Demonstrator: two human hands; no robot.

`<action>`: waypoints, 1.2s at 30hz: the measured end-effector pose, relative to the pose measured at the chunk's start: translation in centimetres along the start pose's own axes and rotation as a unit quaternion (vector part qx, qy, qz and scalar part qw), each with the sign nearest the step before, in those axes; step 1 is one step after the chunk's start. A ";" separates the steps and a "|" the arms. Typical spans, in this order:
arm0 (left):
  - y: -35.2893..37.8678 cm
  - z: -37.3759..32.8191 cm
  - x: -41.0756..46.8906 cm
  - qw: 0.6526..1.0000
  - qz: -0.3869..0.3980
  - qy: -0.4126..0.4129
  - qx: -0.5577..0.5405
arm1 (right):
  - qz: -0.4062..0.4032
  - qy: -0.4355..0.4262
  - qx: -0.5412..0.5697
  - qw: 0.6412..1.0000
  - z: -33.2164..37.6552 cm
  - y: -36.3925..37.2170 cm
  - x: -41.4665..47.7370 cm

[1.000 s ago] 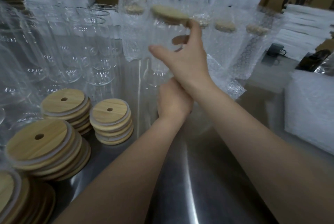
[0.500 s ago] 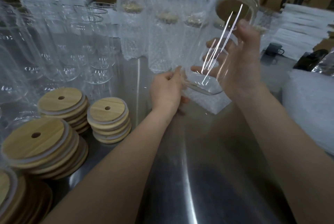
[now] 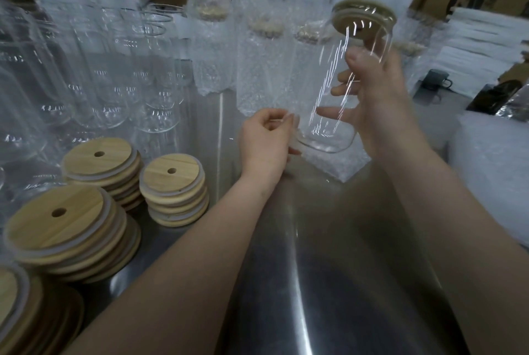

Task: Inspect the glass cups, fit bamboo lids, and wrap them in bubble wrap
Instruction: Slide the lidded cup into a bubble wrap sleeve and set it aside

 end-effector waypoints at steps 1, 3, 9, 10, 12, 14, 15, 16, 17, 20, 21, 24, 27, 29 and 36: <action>0.0 0.0 0.0 1.000 0.003 0.003 -0.007 | -0.015 -0.005 -0.005 1.000 0.0 -0.3 0.1; 0.1 -0.1 0.0 1.000 0.013 0.014 -0.012 | -0.043 -0.015 -0.015 0.999 -0.1 -0.8 0.2; 1.6 -0.5 -0.4 0.996 0.083 0.044 0.004 | -0.085 -0.023 -0.037 0.995 -0.7 -1.5 0.3; 1.7 -0.5 -0.5 0.994 0.093 0.047 0.005 | -0.088 -0.024 -0.043 0.995 -0.8 -1.5 0.3; 1.8 -0.6 -0.5 0.993 0.106 0.053 0.016 | -0.097 -0.032 -0.063 0.993 -0.7 -1.6 0.2; 1.9 -0.6 -0.6 0.992 0.113 0.052 0.018 | -0.106 -0.044 -0.088 0.990 -0.6 -1.7 0.0; 1.9 -0.6 -0.6 0.992 0.113 0.050 0.017 | -0.110 -0.049 -0.098 0.988 -0.5 -1.8 0.0; 1.9 -0.6 -0.6 0.993 0.106 0.048 0.014 | -0.113 -0.052 -0.105 0.987 -0.5 -1.9 0.0; 1.7 -0.7 -0.6 0.994 0.094 0.048 0.005 | -0.116 -0.053 -0.111 0.986 -0.4 -1.9 -0.1; 0.9 -0.8 -0.2 0.998 0.046 0.038 -0.037 | -0.112 -0.059 -0.130 0.983 -0.3 -2.0 -0.1; 0.6 -0.7 -0.1 0.998 0.033 0.034 -0.052 | -0.107 -0.063 -0.141 0.982 -0.2 -1.9 -0.2; -0.1 -0.6 0.1 0.995 0.004 0.022 -0.094 | -0.098 -0.077 -0.171 0.977 -0.1 -1.7 -0.4; -0.4 -0.6 0.3 0.993 -0.013 0.019 -0.119 | -0.094 -0.089 -0.181 0.975 0.0 -1.5 -0.5; -0.4 -0.7 0.3 0.991 -0.011 0.019 -0.134 | -0.092 -0.099 -0.185 0.973 0.2 -1.5 -0.5; 0.2 -0.8 0.0 0.995 -0.004 0.015 -0.099 | -0.115 -0.109 -0.159 0.975 0.1 -1.9 -0.4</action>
Point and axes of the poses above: each hand's wrist, its own x-axis towards the middle knuckle, its own y-axis out of the palm, z = x × y, the point moved 8 cm from there along x, towards the middle knuckle, and after that the axes turned 2 degrees about -x, right-handed, at the moved point
